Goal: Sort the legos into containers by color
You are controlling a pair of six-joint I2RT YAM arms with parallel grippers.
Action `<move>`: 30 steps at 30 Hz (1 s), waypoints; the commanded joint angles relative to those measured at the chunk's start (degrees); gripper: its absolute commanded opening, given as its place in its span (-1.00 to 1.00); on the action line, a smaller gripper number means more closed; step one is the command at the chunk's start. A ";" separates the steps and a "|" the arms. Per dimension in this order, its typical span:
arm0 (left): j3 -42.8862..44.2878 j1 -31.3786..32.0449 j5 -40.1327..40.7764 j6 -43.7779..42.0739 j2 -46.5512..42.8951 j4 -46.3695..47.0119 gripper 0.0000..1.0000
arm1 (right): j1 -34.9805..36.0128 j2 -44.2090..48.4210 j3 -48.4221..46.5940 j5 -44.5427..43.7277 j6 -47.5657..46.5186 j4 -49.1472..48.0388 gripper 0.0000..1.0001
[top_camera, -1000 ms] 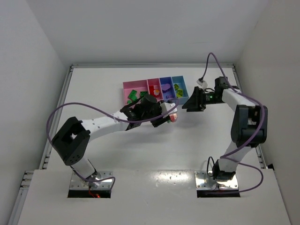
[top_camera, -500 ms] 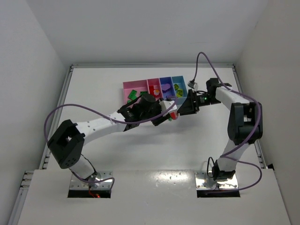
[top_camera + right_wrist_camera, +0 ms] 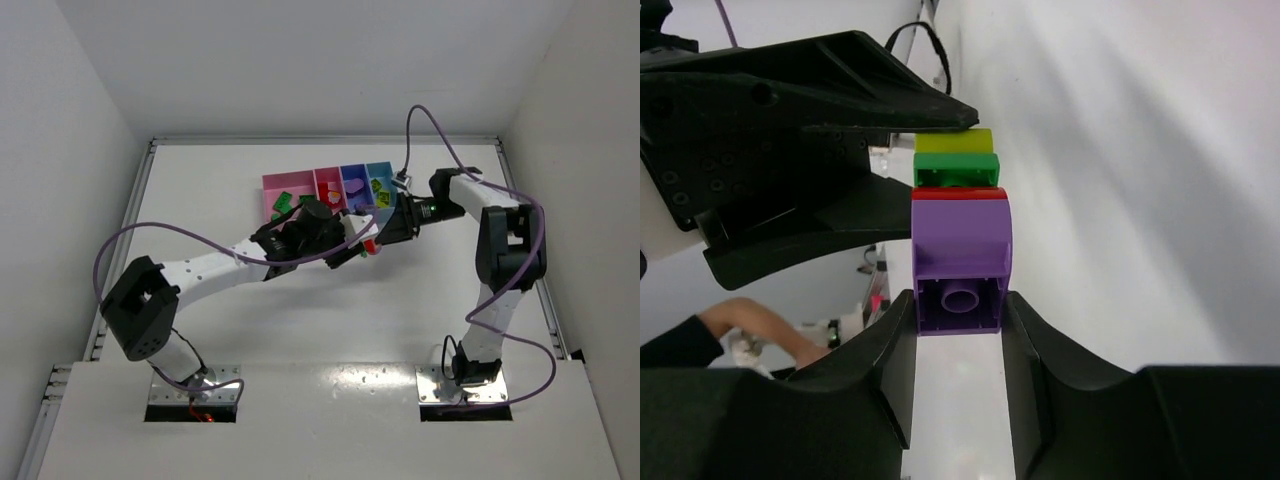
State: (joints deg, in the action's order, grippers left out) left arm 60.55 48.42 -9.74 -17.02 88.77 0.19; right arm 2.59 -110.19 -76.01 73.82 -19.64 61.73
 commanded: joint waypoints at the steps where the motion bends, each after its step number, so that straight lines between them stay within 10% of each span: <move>1: 0.01 0.71 0.16 1.45 -2.46 2.98 -0.59 | 0.57 -4.75 -6.42 5.81 -20.19 18.52 -0.73; 17: -7.47 1.23 1.74 4.88 -8.70 1.66 -0.59 | -6.98 -4.24 -10.56 6.17 -20.88 18.60 -0.97; 30: -0.09 0.71 -15.66 7.52 2.35 -15.47 -0.23 | -6.98 -1.34 -7.85 1.51 -20.88 18.60 -0.97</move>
State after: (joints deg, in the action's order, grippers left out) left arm 57.95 48.82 -19.64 -11.25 88.53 -11.09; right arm -4.64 -115.24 -84.23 74.94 -37.76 77.23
